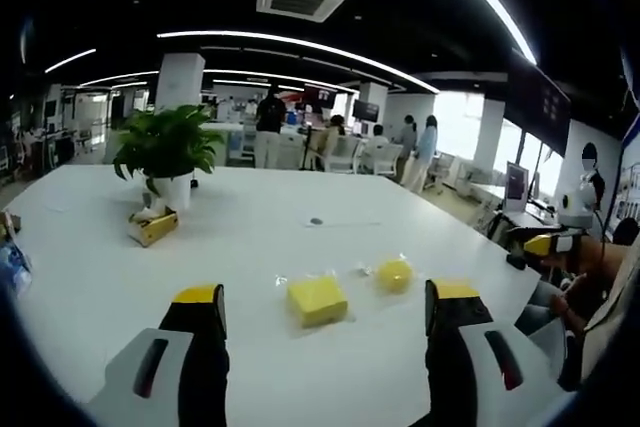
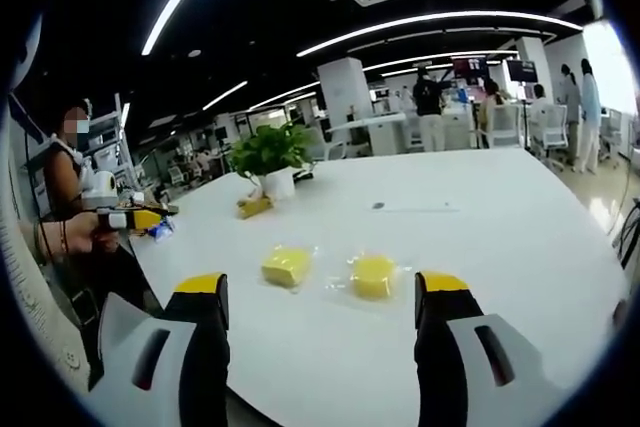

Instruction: Compare the silicone blocks by pressing each to a similar depth, holding the contact briefly, and releasing to observe deformation and rebound differences across the visible hardness samples.

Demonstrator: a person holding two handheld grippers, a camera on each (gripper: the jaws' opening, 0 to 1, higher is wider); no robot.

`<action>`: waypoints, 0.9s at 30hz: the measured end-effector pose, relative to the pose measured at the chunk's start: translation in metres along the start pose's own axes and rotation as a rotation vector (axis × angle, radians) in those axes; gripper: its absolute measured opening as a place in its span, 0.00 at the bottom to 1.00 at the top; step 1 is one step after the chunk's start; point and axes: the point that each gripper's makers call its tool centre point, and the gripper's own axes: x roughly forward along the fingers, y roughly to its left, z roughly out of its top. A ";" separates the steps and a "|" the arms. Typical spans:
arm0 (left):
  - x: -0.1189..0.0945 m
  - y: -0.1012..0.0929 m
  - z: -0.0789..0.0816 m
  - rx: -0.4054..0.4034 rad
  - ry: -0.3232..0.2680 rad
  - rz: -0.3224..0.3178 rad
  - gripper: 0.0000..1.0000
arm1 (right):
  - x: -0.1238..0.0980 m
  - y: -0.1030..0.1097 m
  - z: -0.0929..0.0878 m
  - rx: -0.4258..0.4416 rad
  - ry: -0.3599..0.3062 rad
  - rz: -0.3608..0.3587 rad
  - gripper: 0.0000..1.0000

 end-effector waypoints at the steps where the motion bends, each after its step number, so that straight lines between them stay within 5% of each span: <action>1: 0.003 0.000 0.002 -0.009 -0.004 -0.006 0.81 | 0.001 0.000 0.000 0.001 0.001 0.001 0.71; 13: 0.051 0.018 0.003 -0.108 0.036 -0.019 0.82 | 0.017 -0.004 -0.008 0.011 0.042 0.009 0.70; 27: 0.109 0.043 -0.020 -0.182 0.112 -0.035 0.82 | 0.039 -0.018 -0.011 0.011 0.092 0.002 0.69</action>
